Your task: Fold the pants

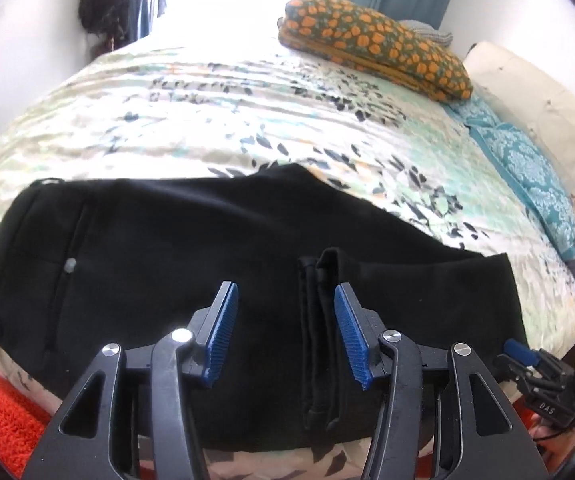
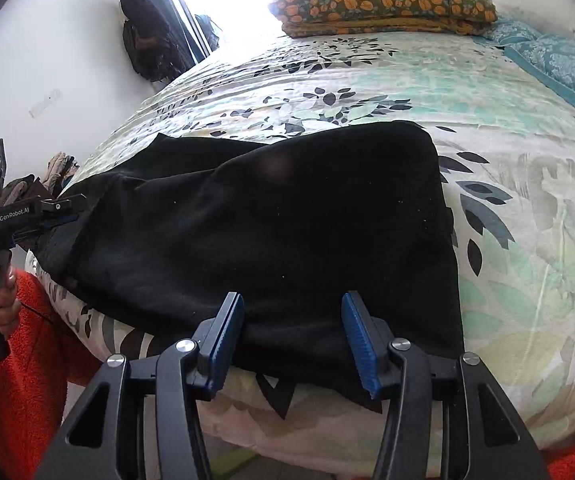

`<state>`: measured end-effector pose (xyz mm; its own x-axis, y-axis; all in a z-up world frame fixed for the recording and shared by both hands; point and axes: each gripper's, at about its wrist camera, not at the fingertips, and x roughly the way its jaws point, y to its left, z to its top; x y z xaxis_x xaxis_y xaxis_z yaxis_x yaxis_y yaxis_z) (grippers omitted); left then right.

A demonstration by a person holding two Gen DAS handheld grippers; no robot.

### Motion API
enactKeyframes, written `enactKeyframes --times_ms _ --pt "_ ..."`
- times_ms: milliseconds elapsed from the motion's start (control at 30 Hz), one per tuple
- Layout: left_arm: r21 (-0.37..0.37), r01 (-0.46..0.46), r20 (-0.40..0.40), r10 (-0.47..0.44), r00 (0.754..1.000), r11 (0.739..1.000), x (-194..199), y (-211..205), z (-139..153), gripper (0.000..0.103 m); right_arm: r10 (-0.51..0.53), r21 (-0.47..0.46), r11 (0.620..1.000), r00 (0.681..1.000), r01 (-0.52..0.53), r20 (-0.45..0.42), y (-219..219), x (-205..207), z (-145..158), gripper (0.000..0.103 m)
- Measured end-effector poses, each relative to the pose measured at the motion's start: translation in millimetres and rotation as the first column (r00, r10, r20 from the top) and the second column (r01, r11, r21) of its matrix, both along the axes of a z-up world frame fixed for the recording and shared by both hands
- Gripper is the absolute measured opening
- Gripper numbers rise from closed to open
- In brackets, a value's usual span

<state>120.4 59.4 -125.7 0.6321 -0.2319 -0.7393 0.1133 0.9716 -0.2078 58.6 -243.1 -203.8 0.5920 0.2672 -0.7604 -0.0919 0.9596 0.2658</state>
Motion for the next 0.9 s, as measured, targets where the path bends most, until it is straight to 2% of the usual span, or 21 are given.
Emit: enactKeyframes --times_ms 67,133,233,333,367,400,533,800,900 --pt "-0.006 0.066 0.066 -0.066 0.996 0.998 -7 -18 10 0.057 -0.011 -0.01 1.0 0.999 0.011 0.03 -1 -5 11 0.058" --pt "0.013 0.184 0.092 -0.185 0.979 0.983 -13 -44 10 0.062 -0.02 -0.001 1.0 0.997 0.02 0.08 -2 -13 25 0.061" --pt "0.139 0.289 0.006 -0.292 0.956 0.947 -11 -83 -12 0.062 0.002 -0.008 1.0 0.994 -0.001 0.111 5 -19 36 0.067" --pt "0.195 0.299 -0.15 -0.273 0.95 0.934 -3 -94 -51 0.062 0.062 -0.01 0.998 0.997 -0.061 0.036 16 -15 22 0.069" --pt "0.196 0.297 -0.164 -0.268 0.949 0.934 -3 -94 -58 0.062 0.078 -0.013 0.997 0.997 -0.078 -0.015 20 -13 11 0.072" --pt "0.204 0.295 -0.141 -0.27 0.952 0.933 -6 -94 -57 0.063 0.087 -0.034 0.996 0.996 -0.088 -0.032 23 -12 6 0.073" --pt "0.202 0.292 -0.153 -0.264 0.952 0.935 -10 -91 -56 0.063 0.097 -0.074 0.993 0.995 -0.097 0.001 30 -16 13 0.08" --pt "0.209 0.302 -0.149 -0.275 0.95 0.93 -10 -92 -57 0.064 0.078 -0.049 0.996 0.993 -0.074 0.09 31 -26 34 0.079" --pt "0.206 0.309 -0.15 -0.281 0.948 0.929 -10 -91 -57 0.064 0.055 -0.028 0.998 0.995 -0.053 0.077 22 -8 46 0.079"
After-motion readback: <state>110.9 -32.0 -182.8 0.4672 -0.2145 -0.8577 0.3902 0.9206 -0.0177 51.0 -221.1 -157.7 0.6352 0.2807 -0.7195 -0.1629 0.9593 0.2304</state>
